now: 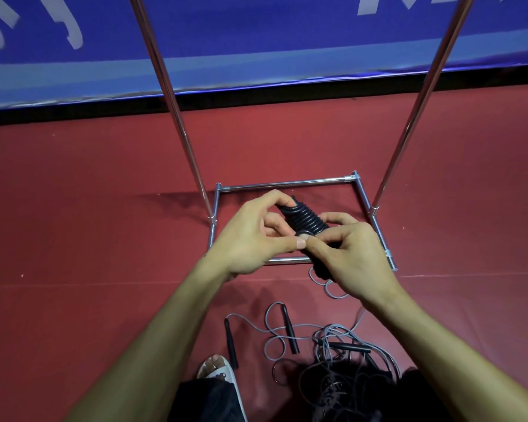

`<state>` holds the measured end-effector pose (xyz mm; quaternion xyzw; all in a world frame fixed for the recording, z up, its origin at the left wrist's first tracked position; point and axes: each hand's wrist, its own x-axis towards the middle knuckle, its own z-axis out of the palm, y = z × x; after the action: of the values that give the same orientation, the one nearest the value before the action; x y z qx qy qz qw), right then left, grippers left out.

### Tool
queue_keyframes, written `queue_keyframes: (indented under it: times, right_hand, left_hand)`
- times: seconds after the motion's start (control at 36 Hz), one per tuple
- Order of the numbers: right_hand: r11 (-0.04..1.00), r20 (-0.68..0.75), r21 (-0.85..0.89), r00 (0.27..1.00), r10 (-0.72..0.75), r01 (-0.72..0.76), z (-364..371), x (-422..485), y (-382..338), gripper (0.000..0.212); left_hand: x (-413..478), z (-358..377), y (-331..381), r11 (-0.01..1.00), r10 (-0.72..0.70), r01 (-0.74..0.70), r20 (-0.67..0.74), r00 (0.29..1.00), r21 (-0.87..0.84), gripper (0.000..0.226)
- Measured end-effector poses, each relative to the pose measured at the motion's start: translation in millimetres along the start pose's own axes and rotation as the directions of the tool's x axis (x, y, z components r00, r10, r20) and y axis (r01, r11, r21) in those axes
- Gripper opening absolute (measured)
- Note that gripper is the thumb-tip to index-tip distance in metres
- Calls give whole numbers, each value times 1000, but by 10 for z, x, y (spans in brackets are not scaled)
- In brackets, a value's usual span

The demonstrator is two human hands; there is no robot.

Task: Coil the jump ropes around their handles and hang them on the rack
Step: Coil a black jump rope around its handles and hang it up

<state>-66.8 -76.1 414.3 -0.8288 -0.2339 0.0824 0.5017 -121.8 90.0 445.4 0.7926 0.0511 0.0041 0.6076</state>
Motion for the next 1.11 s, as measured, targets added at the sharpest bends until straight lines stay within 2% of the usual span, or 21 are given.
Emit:
queue_keyframes:
  times: [0.19,0.31,0.36,0.42,0.5,0.56,0.61,0.75,0.89,1.06,1.11]
  right_hand:
    - [986,75,165,997,27,-39,-12,13,-1,21]
    - [933,152,354,988,6,-60,-50,-1,-39,32]
    - [940,120,338,993,2,-43,-39,10,-16,37]
    - [956,110,294,994,-13,-20,-19,20,9,32]
    - [962,181,273,983,-34,-17,-33,15,-8,33]
    - [964,241,266,969,-53,-13,-58,23,-35,40]
    - [988,261,147,962,-85,48,-84,40,-61,44]
    - [995,239,69,967,-84,69,-65,86,-37,43]
    - [991,181,121,980,-77,56,-31,115,31,38]
    - [948,237,312,971,-15,-61,-30,64,-37,27]
    - [924,248,369,969,4,-98,-39,51,-60,24]
  left_hand:
    - [3,-22,-19,998,5,-3,-41,999,55,42]
    - [4,-68,-83,978,72,-44,-133,989,203,34]
    - [-7,-47,-102,964,116,-74,-150,982,256,28]
    - [-6,-15,-117,954,161,-108,-174,972,280,26]
    - [2,2,-131,944,218,-158,-188,958,289,21]
    - [-1,20,-126,921,269,-202,-170,948,333,20]
    - [-12,53,-120,881,326,-246,-142,935,403,19]
    - [12,49,-128,770,398,-309,-40,917,558,25]
    - [23,30,-161,691,483,-354,-39,875,630,23]
    - [31,3,-172,568,580,-420,17,815,708,19]
    - [24,0,-170,567,584,-417,11,812,710,19]
